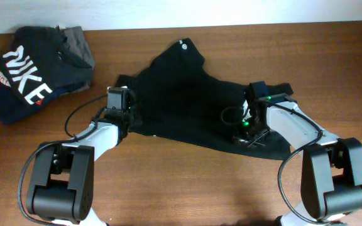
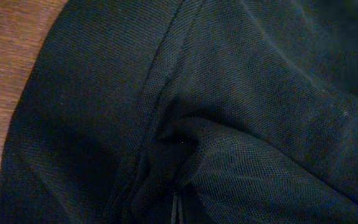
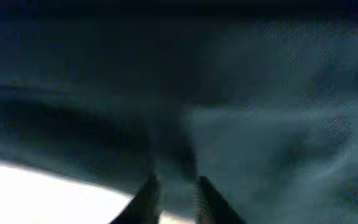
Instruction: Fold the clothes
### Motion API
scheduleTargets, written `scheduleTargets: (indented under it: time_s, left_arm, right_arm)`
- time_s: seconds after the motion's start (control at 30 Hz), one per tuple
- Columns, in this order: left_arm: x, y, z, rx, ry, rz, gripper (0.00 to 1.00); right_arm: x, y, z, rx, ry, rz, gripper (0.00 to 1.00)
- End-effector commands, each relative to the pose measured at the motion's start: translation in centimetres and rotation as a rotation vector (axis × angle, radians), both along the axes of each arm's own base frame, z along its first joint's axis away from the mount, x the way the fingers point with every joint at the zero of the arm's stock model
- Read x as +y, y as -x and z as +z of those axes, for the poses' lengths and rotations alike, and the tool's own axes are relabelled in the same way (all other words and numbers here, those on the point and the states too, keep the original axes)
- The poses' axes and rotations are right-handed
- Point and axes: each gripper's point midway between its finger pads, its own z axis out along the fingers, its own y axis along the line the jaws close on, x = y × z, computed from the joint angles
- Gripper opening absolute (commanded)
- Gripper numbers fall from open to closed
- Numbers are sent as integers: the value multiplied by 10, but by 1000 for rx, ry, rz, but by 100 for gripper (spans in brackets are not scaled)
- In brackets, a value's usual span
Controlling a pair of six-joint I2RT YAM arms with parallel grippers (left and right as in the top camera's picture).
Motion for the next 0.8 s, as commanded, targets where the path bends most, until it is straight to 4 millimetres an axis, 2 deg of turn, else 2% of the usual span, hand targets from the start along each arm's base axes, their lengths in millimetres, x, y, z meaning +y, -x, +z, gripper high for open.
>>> scheduleTargets:
  time_s: [0.0, 0.2, 0.27, 0.43, 0.6, 0.77]
  left_arm:
    - [22, 5, -14, 39, -39, 80, 1]
    - [48, 13, -19, 79, -11, 227, 1]
    - [62, 15, -20, 86, -36, 266, 1]
    - [79, 22, -21, 101, -75, 333, 1]
    - [84, 28, -19, 115, -82, 383, 1]
    - [84, 25, -2, 79, -73, 385, 1]
  right_arm:
    - [-21, -6, -6, -48, 123, -17, 27]
    - [-40, -1, -18, -14, 128, -98, 27]
    - [-51, 4, -22, 7, 130, -135, 27]
    - [-64, 12, -24, 44, 143, -172, 27]
    - [-92, 25, -24, 91, 271, -233, 26]
    - [-99, 25, -22, 97, 271, -257, 26]
